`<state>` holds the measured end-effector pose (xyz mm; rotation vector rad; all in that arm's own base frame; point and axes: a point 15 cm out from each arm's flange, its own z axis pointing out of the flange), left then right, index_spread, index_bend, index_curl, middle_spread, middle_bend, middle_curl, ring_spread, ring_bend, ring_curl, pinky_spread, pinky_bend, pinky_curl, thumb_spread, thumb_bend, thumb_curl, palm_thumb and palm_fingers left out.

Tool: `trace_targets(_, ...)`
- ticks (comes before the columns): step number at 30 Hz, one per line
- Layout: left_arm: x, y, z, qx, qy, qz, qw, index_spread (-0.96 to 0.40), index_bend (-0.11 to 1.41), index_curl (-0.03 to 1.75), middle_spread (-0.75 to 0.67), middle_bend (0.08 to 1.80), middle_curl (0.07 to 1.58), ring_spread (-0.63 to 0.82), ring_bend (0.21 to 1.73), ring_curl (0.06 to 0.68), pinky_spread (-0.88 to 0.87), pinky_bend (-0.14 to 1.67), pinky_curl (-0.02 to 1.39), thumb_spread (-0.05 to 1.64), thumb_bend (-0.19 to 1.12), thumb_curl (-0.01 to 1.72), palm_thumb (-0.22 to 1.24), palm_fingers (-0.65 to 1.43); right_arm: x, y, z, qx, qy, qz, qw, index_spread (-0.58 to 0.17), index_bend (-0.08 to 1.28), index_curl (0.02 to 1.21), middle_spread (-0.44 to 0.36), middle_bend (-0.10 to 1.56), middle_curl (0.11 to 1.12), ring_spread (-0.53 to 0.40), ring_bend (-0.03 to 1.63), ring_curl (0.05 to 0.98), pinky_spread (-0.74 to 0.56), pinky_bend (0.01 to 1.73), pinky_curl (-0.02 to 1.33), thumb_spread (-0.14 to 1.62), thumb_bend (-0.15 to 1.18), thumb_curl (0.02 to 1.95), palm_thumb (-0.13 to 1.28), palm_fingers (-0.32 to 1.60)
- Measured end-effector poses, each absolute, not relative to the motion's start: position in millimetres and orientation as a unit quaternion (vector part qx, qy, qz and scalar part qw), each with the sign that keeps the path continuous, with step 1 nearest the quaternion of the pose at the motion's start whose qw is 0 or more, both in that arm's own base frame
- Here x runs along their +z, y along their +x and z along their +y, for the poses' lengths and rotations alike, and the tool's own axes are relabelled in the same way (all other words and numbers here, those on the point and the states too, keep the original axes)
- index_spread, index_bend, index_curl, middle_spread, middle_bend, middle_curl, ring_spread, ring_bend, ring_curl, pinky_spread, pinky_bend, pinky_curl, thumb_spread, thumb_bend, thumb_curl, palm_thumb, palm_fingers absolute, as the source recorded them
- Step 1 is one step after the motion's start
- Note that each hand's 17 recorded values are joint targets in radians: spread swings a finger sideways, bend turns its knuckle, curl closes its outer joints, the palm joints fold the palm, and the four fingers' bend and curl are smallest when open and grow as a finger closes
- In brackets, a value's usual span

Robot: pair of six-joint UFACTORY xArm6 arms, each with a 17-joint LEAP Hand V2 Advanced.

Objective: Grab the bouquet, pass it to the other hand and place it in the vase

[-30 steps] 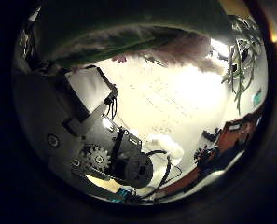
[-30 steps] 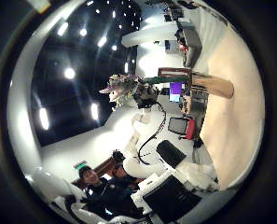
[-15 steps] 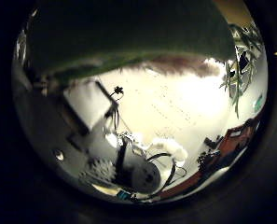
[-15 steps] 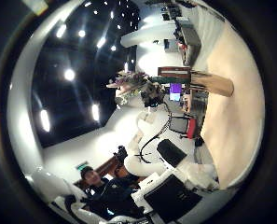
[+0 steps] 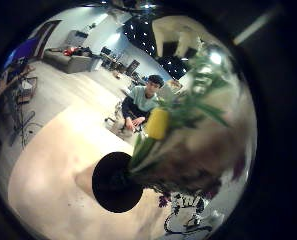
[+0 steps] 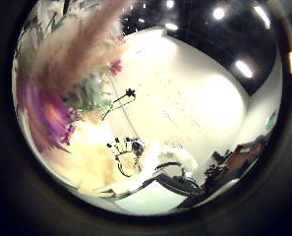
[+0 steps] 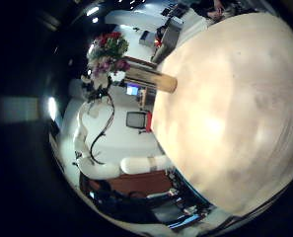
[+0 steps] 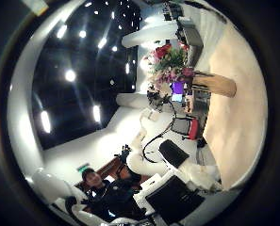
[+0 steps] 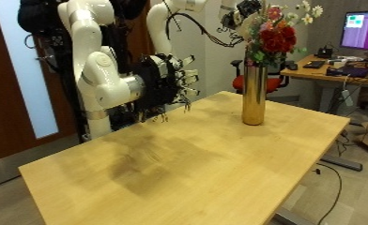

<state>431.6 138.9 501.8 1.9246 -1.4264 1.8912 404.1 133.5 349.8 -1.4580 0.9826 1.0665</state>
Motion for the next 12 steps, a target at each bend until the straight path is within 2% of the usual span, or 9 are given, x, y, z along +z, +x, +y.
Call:
trace_targets(2,507,422,140,0.621,0.628,-0.467,0.041,0.23,0.12,0.31,0.52,0.17,0.29,0.53,0.52,0.213,0.55,0.30,0.33,0.75,-0.04,0.34,0.27,-0.11,350,404,133,0.443,-0.608,0.409,0.516,-0.496,0.18,0.31,-0.024,0.17,0.25,0.076,0.29,0.264,0.29,0.34,0.32,0.97,-0.03,0.45,0.79,0.06)
trace_targets(12,516,364,132,0.616,0.634,-0.468,0.018,0.16,0.13,0.22,0.53,0.17,0.24,0.55,0.46,0.205,0.54,0.28,0.32,0.75,-0.04,0.33,0.24,-0.11,358,404,128,0.431,-0.615,0.397,0.527,-0.495,0.18,0.30,-0.024,0.17,0.25,0.076,0.29,0.267,0.29,0.33,0.32,0.97,-0.03,0.45,0.78,0.07)
